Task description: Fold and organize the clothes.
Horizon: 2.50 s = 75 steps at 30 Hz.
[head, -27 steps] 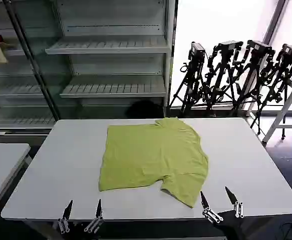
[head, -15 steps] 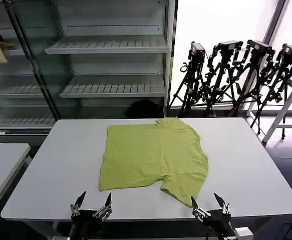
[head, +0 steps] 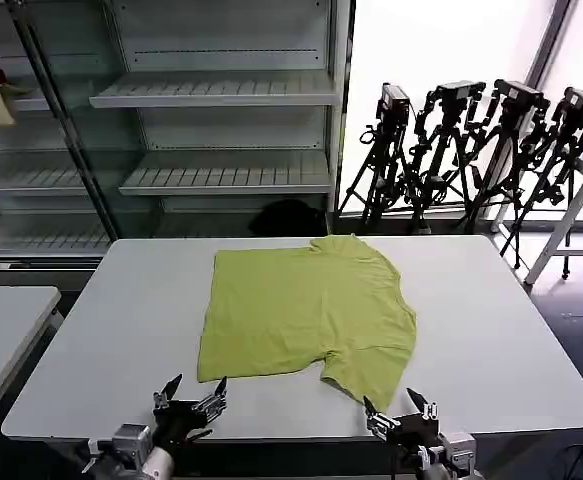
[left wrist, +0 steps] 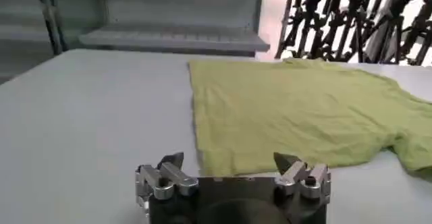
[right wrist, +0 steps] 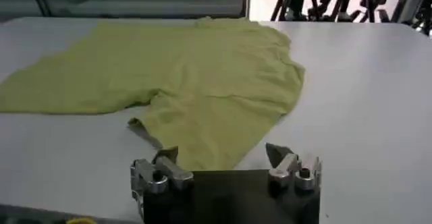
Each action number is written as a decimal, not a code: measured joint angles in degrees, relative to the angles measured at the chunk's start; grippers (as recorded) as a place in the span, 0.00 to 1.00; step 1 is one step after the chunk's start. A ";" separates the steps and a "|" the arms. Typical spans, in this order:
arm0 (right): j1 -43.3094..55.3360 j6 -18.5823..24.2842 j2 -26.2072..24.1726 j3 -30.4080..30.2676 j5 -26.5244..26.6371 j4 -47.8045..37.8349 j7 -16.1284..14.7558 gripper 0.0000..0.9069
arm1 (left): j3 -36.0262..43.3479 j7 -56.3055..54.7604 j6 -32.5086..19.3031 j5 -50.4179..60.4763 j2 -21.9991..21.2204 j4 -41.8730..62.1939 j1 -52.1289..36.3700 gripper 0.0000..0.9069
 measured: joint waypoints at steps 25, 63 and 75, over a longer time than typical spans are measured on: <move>1.59 -0.81 -0.57 -0.38 0.22 -1.26 0.08 0.00 | 1.00 2.68 0.61 -1.35 0.53 3.86 -2.27 0.00; 16.74 1.28 -4.58 4.68 -2.94 -7.04 -10.10 0.00 | 3.93 -3.05 -1.79 -9.67 1.59 4.49 -15.23 0.00; 30.37 1.19 -2.18 -0.24 -3.31 -19.70 -17.90 0.00 | 7.15 -5.79 -3.02 -10.64 -0.98 15.49 -27.20 0.00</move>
